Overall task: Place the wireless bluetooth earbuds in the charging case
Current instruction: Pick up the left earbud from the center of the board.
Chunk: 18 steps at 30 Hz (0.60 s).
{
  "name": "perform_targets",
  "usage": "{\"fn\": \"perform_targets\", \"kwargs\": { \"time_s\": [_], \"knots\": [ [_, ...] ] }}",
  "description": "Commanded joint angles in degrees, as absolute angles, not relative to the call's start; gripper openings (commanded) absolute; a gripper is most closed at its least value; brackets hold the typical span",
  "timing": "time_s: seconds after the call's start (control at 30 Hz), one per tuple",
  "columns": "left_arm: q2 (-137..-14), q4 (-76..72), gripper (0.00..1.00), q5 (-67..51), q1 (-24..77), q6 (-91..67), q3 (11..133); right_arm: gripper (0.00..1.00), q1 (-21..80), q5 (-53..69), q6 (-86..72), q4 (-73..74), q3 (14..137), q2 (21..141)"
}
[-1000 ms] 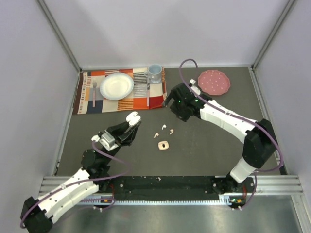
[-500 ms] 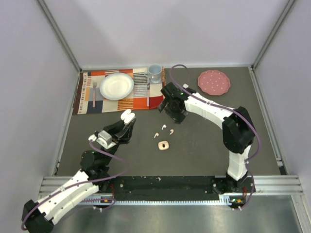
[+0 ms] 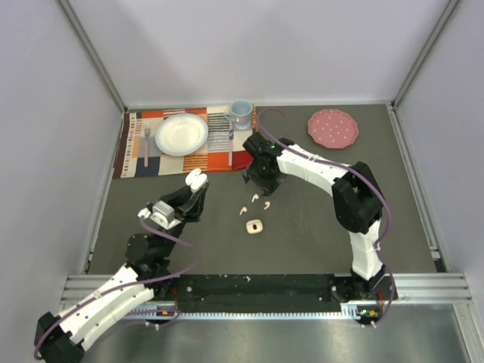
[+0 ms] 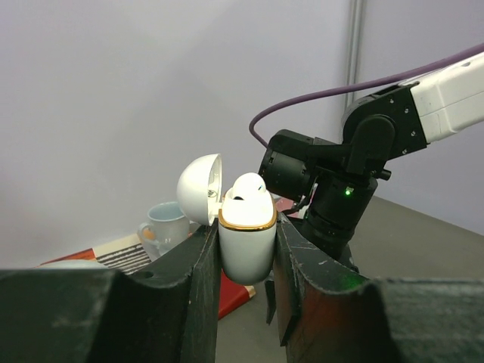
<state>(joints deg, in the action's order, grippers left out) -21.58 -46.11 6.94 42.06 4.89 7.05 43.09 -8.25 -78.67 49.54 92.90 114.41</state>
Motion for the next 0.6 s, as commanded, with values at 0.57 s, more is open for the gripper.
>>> {"fn": "perform_targets", "kwargs": {
  "time_s": [0.57],
  "knots": [
    [-21.09, -47.37, 0.00, 6.15, 40.78, 5.36, 7.73, 0.59, 44.21, -10.28, -86.57, 52.29, 91.58, 116.72]
  ]
}}
